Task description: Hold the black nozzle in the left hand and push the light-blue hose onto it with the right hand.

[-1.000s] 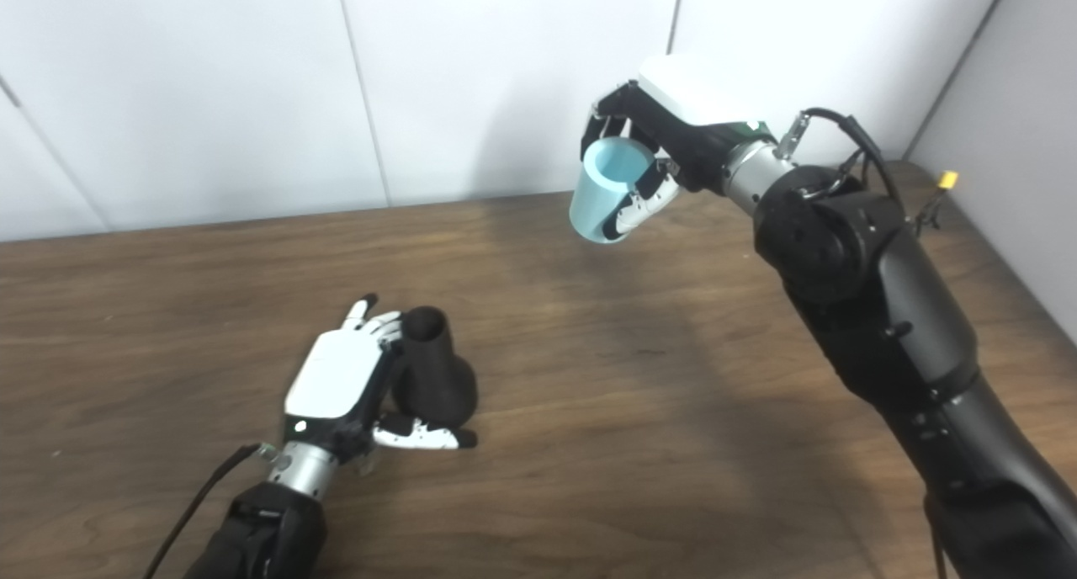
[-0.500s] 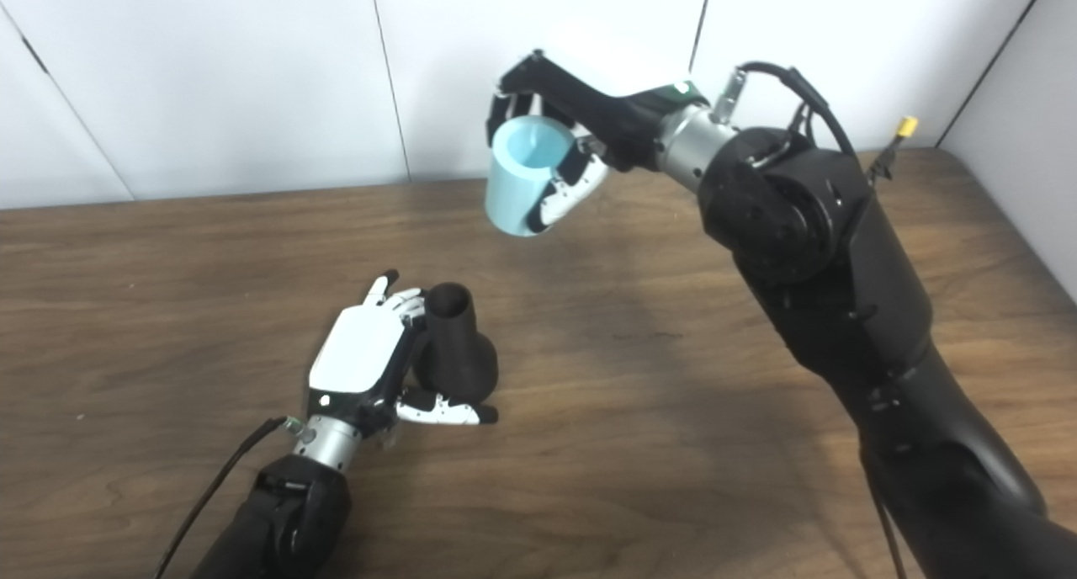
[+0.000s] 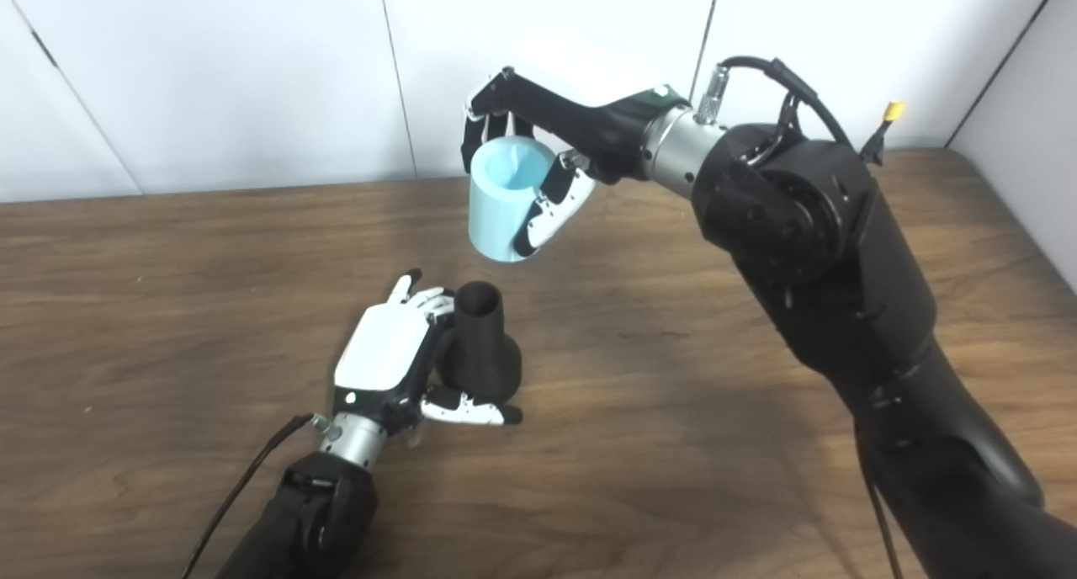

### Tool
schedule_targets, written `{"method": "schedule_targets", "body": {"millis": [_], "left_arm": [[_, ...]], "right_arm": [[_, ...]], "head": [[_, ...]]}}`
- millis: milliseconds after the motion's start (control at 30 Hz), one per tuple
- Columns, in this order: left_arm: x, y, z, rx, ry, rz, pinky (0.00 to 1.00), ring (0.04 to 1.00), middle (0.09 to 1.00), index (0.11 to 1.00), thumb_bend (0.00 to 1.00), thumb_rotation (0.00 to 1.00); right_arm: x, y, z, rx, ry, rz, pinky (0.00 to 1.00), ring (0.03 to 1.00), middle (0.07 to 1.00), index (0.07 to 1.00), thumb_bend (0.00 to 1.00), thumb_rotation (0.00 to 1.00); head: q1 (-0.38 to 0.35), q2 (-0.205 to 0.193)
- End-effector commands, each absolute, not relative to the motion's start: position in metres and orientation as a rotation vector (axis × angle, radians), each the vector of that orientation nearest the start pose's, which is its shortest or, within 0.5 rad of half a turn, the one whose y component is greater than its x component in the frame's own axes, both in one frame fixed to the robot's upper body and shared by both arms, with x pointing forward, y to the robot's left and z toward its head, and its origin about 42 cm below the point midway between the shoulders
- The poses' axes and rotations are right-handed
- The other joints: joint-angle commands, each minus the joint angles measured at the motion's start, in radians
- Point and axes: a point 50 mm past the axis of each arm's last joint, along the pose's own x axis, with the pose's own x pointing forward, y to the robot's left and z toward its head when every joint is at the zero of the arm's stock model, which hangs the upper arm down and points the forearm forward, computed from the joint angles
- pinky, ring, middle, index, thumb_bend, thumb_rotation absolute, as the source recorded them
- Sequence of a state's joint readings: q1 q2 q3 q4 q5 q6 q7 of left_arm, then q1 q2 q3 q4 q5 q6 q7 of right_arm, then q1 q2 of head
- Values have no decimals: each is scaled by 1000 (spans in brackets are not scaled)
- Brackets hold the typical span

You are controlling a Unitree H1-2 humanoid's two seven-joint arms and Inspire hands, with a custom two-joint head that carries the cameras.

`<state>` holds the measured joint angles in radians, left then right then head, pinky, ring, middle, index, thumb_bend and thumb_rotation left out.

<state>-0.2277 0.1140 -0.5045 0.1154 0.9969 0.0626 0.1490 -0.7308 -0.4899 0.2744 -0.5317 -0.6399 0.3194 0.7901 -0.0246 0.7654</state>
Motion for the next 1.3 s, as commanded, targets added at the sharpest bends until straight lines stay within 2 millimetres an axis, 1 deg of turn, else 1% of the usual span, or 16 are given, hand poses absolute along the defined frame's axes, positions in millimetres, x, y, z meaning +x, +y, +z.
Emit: {"method": "schedule_targets", "body": {"millis": [0, 33, 67, 167, 200, 267, 467, 600, 833, 1133, 1267], "left_arm": [[305, 105, 93, 1149, -321, -316, 1000, 836, 731, 484, 523, 50], [305, 105, 93, 1148, -322, -315, 1000, 836, 731, 484, 523, 49], [305, 105, 93, 1149, -322, -316, 1000, 835, 731, 484, 523, 49], [305, 104, 94, 1151, -322, -317, 1000, 838, 733, 484, 522, 49], [305, 103, 94, 1152, -322, -316, 1000, 837, 732, 484, 522, 49], [305, 103, 94, 1154, -322, -315, 1000, 835, 731, 484, 523, 49], [305, 101, 95, 1154, -322, -317, 1000, 837, 733, 484, 523, 49], [305, 101, 95, 1155, -318, -319, 1000, 839, 733, 484, 523, 50], [306, 99, 95, 1149, -320, -314, 1000, 838, 730, 484, 523, 49], [306, 96, 96, 1149, -319, -314, 1000, 840, 735, 484, 523, 50], [306, 96, 96, 1143, -323, -315, 1000, 842, 735, 484, 523, 50]], "right_arm": [[345, -184, 416, -1341, -614, 506, 496, 412, 480, 522, 519, 0], [346, -183, 415, -1336, -615, 516, 457, 405, 484, 525, 517, 0], [346, -183, 414, -1333, -615, 526, 483, 403, 484, 529, 517, 0], [347, -182, 412, -1346, -606, 558, 473, 398, 486, 534, 516, 0], [347, -182, 412, -1350, -593, 568, 433, 395, 490, 534, 515, 0], [347, -182, 410, -1344, -563, 587, 409, 395, 493, 534, 515, 0], [344, -180, 405, -1323, -499, 619, 398, 408, 491, 517, 518, 0], [344, -177, 401, -1305, -485, 622, 416, 413, 503, 501, 519, 0], [347, -172, 397, -1298, -524, 618, 388, 400, 492, 522, 517, 0], [350, -170, 398, -1294, -555, 605, 381, 393, 493, 540, 514, 0], [351, -169, 398, -1320, -580, 595, 376, 389, 496, 540, 513, 0]], "head": [[-1, 1], [-1, 2], [-1, 4], [-1, 7], [-1, 8], [-1, 8], [2, 11], [1, 14], [6, 15], [12, 15], [13, 14]]}}
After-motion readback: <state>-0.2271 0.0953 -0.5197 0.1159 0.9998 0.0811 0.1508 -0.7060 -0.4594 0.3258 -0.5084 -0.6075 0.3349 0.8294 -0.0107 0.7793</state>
